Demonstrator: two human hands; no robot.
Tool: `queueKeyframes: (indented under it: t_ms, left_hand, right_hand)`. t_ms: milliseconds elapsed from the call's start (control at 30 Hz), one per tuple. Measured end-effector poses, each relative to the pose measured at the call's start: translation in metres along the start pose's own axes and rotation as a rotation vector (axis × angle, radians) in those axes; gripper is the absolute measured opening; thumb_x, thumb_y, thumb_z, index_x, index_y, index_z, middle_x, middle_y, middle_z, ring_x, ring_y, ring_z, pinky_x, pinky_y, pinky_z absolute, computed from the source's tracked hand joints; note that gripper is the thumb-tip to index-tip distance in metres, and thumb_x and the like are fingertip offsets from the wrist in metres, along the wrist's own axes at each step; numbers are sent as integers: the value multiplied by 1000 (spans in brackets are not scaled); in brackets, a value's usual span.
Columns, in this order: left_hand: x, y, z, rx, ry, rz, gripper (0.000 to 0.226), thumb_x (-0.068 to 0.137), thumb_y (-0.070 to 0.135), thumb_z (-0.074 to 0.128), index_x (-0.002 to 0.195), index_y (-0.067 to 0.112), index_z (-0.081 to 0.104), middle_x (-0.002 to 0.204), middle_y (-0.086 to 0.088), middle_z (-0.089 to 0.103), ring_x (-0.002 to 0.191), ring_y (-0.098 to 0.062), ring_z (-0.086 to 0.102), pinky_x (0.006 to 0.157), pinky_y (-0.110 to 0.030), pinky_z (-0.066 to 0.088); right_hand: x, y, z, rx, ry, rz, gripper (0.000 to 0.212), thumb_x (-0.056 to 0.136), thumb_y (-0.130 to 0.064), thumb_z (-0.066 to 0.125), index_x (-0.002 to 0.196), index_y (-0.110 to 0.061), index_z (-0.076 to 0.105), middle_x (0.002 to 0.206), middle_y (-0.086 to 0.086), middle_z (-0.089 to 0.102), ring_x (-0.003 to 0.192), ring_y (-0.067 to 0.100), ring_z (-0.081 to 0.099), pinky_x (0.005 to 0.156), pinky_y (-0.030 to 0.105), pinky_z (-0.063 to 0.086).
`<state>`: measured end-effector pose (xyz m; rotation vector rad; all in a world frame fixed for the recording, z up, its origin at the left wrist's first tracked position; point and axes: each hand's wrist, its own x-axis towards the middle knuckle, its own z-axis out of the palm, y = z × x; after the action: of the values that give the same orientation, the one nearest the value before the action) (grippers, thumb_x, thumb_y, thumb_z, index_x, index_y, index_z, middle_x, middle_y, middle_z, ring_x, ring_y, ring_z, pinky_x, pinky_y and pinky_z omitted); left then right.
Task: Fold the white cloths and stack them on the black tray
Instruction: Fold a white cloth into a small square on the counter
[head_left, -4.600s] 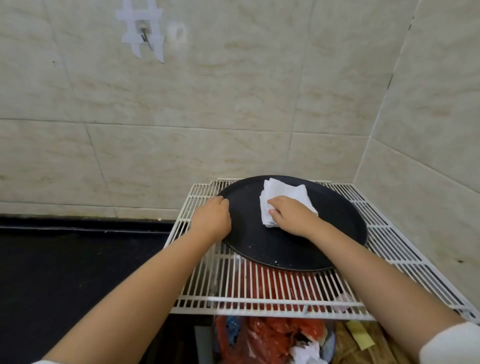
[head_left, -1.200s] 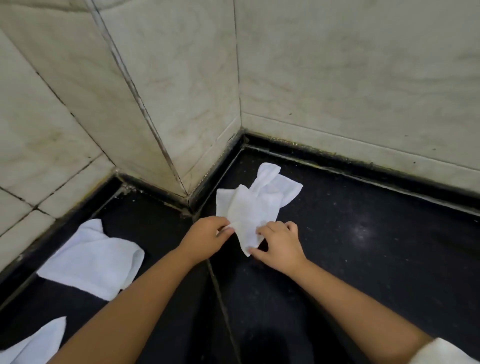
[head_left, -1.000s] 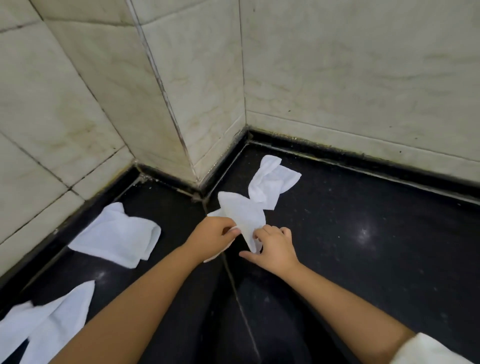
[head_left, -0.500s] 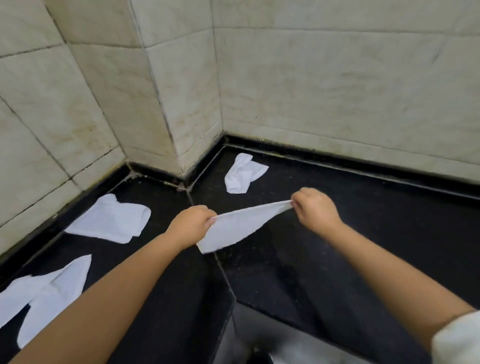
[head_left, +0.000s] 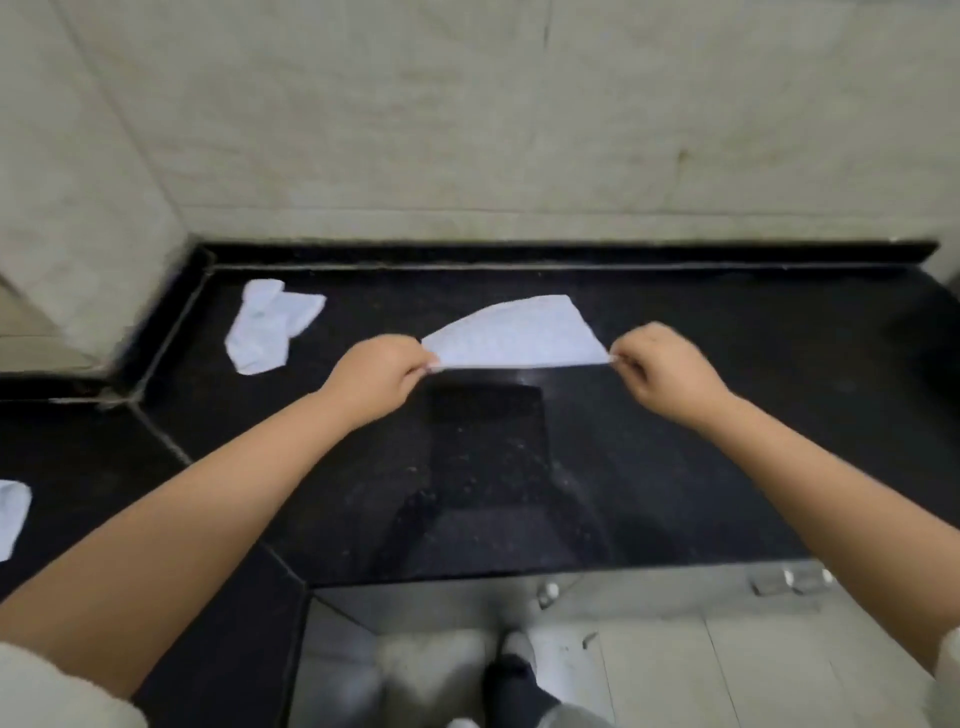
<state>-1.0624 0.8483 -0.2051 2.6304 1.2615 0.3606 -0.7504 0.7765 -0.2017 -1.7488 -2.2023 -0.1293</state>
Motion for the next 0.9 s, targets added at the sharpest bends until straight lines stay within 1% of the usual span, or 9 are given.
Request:
queueKeyframes:
  t_ms: [100, 200, 233, 300, 333, 400, 533, 700, 900]
  left_hand:
    - [-9, 8, 45, -2, -351, 9, 23, 94, 17, 50, 101, 7, 70, 104, -9, 68, 100, -24, 61, 88, -36, 46]
    - [-14, 15, 77, -103, -745, -27, 24, 89, 11, 50, 66, 7, 57, 66, 0, 59, 63, -7, 57, 69, -29, 44]
    - [-14, 18, 82, -164, -862, -66, 25, 89, 9, 50, 64, 10, 52, 61, 3, 55, 55, -2, 54, 65, -24, 42]
    - [-10, 21, 88, -237, -999, -143, 14, 90, 10, 51, 76, 12, 56, 63, 2, 57, 56, -2, 56, 60, -18, 42]
    - [-5, 21, 90, -252, -993, -174, 8, 90, 10, 52, 85, 12, 58, 65, 3, 58, 58, -5, 57, 60, -17, 42]
    - [9, 16, 94, -246, -847, -224, 4, 90, 11, 54, 92, 12, 57, 67, 6, 58, 64, -11, 58, 63, -18, 43]
    - [35, 3, 102, -79, -529, -354, 14, 92, 16, 52, 100, 10, 62, 95, -3, 61, 87, -17, 56, 78, -29, 46]
    - [47, -5, 124, 65, -485, -409, 17, 93, 16, 50, 102, 13, 63, 112, -4, 57, 99, -17, 56, 85, -29, 47]
    - [42, -8, 141, 85, -444, -426, 20, 94, 16, 45, 104, 11, 62, 108, -5, 58, 96, -17, 56, 81, -27, 46]
  right_hand:
    - [-46, 9, 26, 96, -438, 106, 11, 86, -8, 58, 85, -1, 67, 87, 18, 69, 84, 34, 62, 74, 34, 44]
    - [-68, 12, 49, 189, -862, 171, 11, 87, -11, 56, 85, -7, 65, 87, 9, 66, 77, 20, 57, 68, 25, 37]
    - [-69, 14, 55, 234, -988, 188, 11, 87, -12, 56, 82, -11, 65, 85, 5, 63, 73, 13, 55, 66, 21, 38]
    - [-63, 19, 60, 324, -1120, 247, 19, 88, -10, 54, 74, -21, 60, 80, 0, 63, 66, 4, 54, 63, 14, 41]
    - [-57, 24, 63, 335, -1105, 279, 19, 88, -9, 54, 74, -22, 61, 78, -1, 63, 65, 3, 54, 63, 14, 41]
    - [-44, 33, 71, 305, -979, 307, 14, 87, -9, 54, 85, -13, 67, 80, -1, 62, 69, 8, 54, 66, 17, 39]
    - [-21, 45, 96, 252, -707, 355, 20, 90, -11, 50, 100, -4, 67, 99, 7, 67, 95, 22, 60, 76, 27, 44]
    - [-7, 47, 122, 275, -506, 358, 23, 89, -4, 50, 96, -3, 72, 106, 10, 66, 104, 26, 58, 84, 28, 44]
    - [-20, 39, 139, 239, -480, 365, 26, 91, -5, 47, 106, -5, 68, 107, 12, 61, 105, 27, 53, 81, 30, 46]
